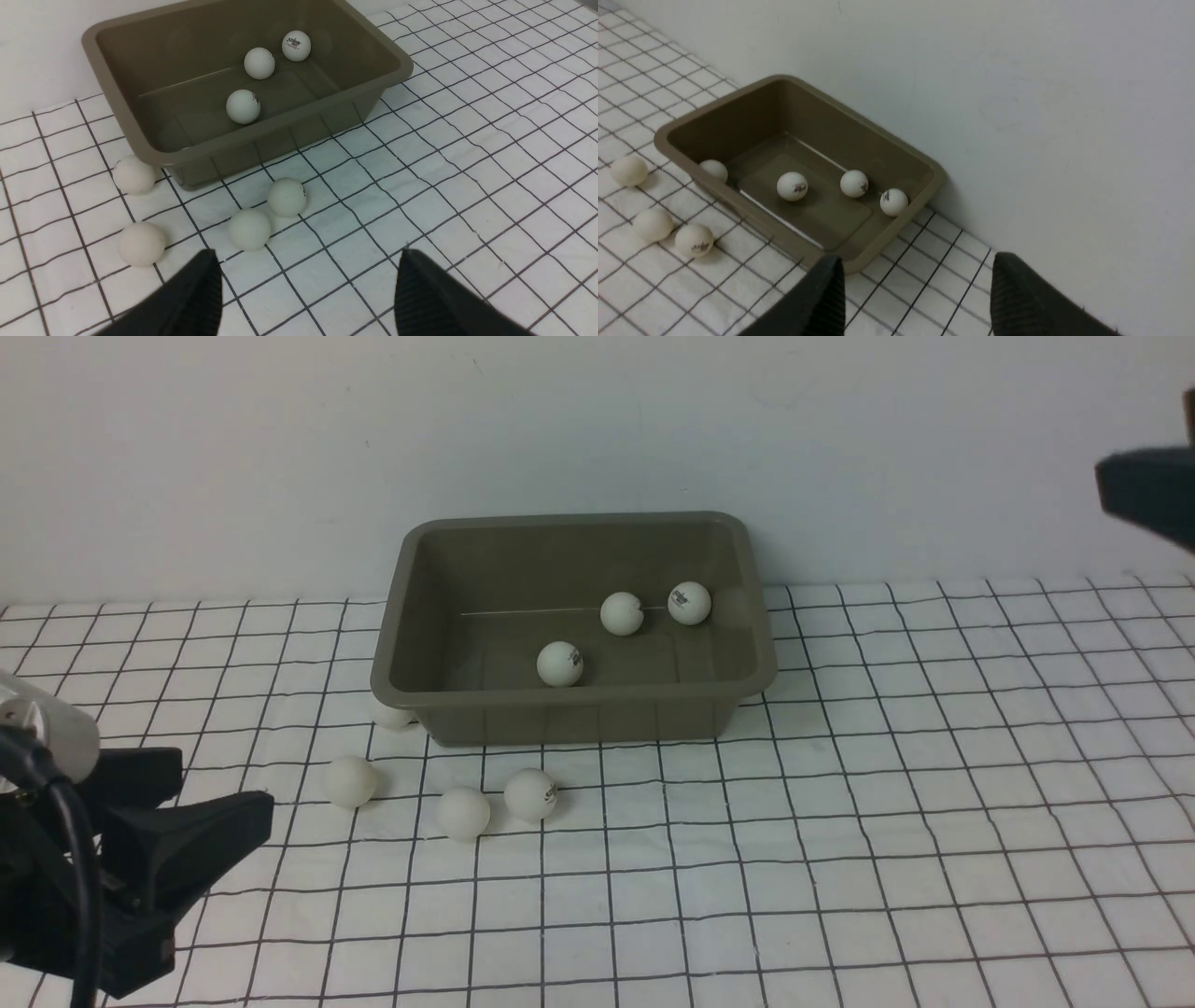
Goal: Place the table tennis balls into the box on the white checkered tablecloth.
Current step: 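Reach for and grasp a ping pong ball on the table beside the basket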
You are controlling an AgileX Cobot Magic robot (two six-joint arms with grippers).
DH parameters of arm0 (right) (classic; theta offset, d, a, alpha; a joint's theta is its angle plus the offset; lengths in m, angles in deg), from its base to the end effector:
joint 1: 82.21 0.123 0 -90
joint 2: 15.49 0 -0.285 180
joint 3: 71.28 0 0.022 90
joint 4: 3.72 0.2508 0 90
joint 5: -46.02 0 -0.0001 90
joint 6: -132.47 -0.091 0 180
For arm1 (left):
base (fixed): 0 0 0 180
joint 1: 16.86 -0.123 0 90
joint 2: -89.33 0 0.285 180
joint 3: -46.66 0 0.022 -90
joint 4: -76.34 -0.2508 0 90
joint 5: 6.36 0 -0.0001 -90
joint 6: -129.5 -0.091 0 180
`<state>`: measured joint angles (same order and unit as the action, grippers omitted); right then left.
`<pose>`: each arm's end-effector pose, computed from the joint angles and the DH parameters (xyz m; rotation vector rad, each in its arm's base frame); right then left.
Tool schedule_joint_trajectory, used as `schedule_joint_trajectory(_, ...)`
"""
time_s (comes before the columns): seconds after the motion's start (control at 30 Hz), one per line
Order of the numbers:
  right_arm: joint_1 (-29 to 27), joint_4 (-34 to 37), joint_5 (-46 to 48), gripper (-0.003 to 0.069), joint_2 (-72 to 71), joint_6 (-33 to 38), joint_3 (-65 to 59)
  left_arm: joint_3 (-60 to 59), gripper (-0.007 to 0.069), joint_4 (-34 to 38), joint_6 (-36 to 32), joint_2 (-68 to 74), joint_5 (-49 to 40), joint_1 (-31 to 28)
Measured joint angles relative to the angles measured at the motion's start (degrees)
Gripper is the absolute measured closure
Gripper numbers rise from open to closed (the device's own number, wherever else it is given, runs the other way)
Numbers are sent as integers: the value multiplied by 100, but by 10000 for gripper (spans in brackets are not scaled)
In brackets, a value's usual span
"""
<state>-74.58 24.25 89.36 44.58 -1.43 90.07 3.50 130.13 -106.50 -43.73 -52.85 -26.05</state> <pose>0.1696 0.0523 0.3994 -0.7628 1.8956 0.1500 0.1258 -0.0337 0.3137 0.4223 1.9968 -0.4253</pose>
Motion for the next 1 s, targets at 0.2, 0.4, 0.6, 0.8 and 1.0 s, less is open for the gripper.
schedule_joint_trajectory(0.2, 0, -545, -381, 267, -1045, -578, -1289, 0, 174, 0, 0, 0, 0, 0)
schedule_joint_trajectory(0.4, 0, -1620, -804, 267, -2291, -1651, -2395, 0, 174, 0, 0, 0, -13, 0)
schedule_joint_trajectory(0.6, 0, -2687, -883, 269, -2744, -2963, -2856, 0, 174, 0, -2, 0, -17, 0)
schedule_joint_trajectory(0.8, 0, -2961, -1188, 269, -2770, -3363, -3282, 0, 174, 4, -23, 0, -17, 0)
schedule_joint_trajectory(1.0, 0, -2930, -1381, 269, -2770, -3401, -3460, 0, 174, 493, -505, 68, 64, 0)
